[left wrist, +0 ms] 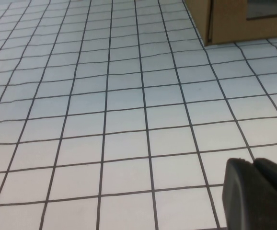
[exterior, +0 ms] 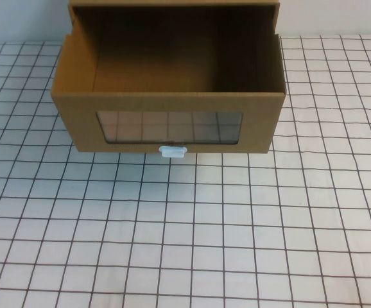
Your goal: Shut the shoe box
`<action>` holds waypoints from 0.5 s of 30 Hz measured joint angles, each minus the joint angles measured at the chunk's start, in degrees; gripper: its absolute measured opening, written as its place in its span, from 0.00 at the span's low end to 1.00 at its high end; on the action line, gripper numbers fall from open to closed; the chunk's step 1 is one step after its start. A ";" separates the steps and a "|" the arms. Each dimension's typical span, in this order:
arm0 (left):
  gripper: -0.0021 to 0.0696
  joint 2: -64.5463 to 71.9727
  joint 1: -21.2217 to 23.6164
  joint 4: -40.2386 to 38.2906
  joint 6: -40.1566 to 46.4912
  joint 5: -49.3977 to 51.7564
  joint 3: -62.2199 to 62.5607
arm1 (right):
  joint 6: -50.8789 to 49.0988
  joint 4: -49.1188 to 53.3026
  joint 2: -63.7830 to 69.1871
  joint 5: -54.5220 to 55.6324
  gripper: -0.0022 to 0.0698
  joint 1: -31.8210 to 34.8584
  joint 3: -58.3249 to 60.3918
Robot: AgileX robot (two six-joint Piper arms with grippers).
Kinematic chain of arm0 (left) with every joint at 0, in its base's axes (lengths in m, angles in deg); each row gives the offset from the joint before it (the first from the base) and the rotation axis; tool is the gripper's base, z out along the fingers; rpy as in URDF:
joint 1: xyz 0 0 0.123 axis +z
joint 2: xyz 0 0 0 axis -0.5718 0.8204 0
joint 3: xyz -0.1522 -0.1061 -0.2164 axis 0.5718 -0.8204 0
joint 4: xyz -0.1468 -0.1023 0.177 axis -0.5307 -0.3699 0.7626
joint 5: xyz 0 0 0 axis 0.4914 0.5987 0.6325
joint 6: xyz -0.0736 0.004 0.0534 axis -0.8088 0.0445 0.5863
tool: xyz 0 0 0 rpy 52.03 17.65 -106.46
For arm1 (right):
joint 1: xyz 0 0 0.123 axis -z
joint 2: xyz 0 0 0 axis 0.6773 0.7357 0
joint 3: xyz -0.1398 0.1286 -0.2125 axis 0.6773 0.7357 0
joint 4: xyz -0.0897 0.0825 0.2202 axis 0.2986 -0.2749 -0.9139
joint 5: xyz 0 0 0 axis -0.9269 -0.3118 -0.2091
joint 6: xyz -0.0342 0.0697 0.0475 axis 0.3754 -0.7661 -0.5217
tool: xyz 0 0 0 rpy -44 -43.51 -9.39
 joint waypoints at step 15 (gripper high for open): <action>0.02 0.00 0.00 -0.66 0.00 -20.12 0.00 | 0.00 0.28 0.00 15.08 0.01 0.00 0.00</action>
